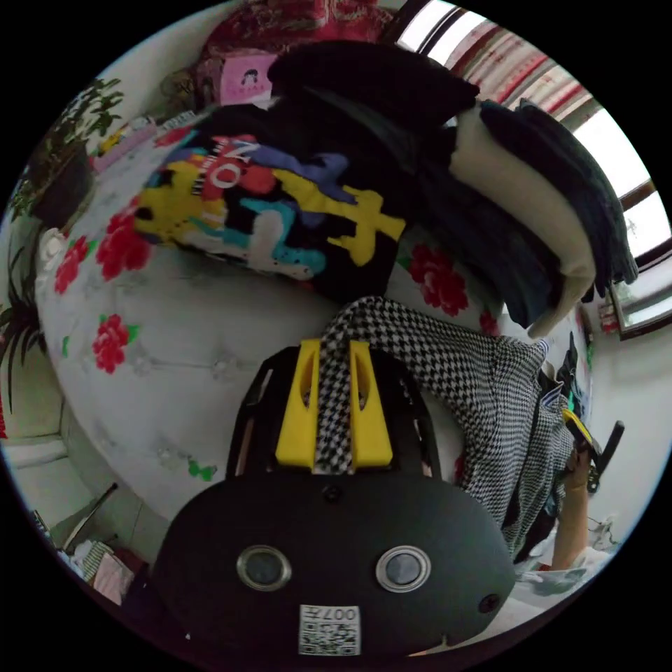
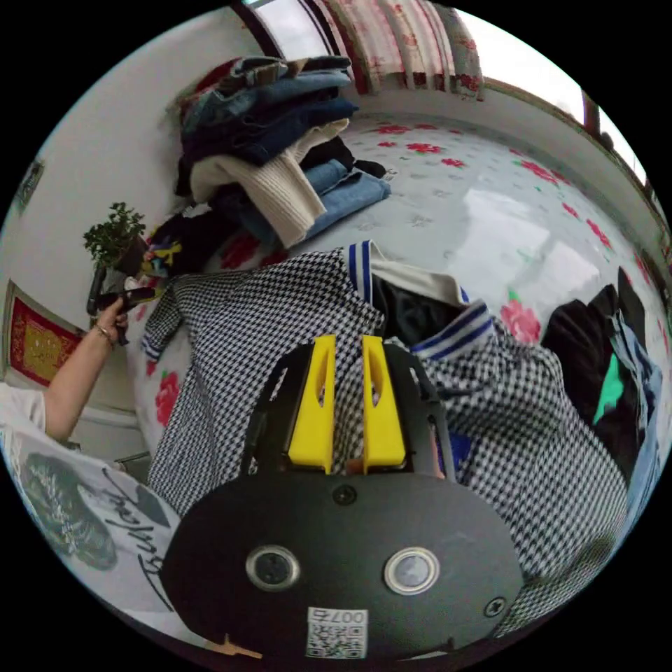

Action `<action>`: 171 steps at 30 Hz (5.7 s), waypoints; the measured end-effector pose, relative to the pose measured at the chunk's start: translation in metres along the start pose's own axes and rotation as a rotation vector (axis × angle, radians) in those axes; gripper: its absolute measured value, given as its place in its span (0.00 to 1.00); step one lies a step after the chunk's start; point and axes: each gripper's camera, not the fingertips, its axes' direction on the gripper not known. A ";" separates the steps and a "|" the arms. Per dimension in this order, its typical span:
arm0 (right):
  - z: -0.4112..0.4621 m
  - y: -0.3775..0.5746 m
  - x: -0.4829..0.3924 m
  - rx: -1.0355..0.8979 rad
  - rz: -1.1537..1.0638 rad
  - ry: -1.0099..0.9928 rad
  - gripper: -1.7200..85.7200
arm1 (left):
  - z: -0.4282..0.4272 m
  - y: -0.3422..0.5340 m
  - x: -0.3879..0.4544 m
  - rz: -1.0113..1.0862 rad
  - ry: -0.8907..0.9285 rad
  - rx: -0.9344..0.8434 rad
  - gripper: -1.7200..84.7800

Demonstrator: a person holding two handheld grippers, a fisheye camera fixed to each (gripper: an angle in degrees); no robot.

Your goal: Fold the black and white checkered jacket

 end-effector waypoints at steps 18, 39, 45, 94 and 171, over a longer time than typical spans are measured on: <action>-0.009 0.261 -0.127 -0.328 -0.140 0.059 0.09 | 0.143 0.198 0.485 0.790 0.501 -0.298 0.15; -0.129 0.289 -0.077 -0.228 -0.038 -0.119 0.07 | 0.177 0.288 0.682 1.006 0.250 -0.204 0.04; -0.146 0.302 -0.069 -0.309 -0.118 -0.068 0.05 | 0.154 0.283 0.677 0.943 0.311 -0.218 0.03; -0.751 0.467 0.221 1.132 0.880 0.118 0.04 | -0.085 0.304 0.101 0.038 0.114 -0.136 0.06; -0.266 0.188 -0.184 0.180 0.362 -0.176 0.02 | 0.036 0.566 0.623 1.108 0.374 -0.445 0.01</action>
